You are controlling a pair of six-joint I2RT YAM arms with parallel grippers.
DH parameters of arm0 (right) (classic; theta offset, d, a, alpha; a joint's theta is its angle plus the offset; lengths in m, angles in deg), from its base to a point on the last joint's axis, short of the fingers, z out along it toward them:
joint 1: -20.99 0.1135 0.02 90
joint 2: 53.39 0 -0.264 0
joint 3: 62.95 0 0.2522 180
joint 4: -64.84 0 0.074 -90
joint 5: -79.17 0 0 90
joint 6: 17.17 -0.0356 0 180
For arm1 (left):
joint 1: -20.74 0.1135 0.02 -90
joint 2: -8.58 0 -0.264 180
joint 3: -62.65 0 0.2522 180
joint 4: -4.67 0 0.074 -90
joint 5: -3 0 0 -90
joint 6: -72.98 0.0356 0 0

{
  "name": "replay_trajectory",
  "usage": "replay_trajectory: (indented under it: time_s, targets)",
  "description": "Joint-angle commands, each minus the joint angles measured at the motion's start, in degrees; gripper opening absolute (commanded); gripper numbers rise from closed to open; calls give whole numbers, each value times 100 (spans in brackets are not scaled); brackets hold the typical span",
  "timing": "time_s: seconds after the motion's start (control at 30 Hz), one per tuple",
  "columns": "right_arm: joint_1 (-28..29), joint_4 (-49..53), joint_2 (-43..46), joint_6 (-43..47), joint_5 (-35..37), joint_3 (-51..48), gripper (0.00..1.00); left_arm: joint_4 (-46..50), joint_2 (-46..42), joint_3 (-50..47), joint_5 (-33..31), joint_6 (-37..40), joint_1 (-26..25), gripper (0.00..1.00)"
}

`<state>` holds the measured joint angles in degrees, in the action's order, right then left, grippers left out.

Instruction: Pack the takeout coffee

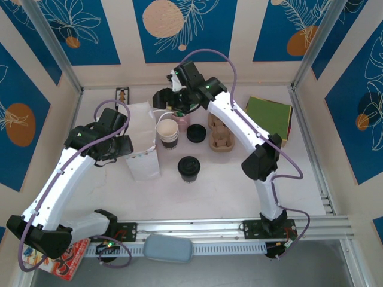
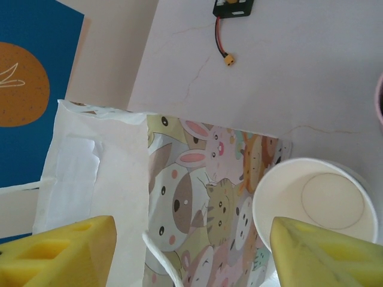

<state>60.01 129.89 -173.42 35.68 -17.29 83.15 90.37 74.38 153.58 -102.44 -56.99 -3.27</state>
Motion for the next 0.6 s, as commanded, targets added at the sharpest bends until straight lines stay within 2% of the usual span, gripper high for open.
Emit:
replay_trajectory:
  time_s: [0.0, 0.27, 0.57]
  targets:
    - [-134, 192, 556, -155, -125, -238, 70, 22, -6, -53, 25, 116, 72, 58]
    - [-279, 209, 1155, -430, -396, -855, 71, 55, -32, -53, 4, 126, 73, 59]
    - [-299, -247, 1833, -813, -1152, -1991, 71, 63, -50, -70, 15, 120, 74, 58]
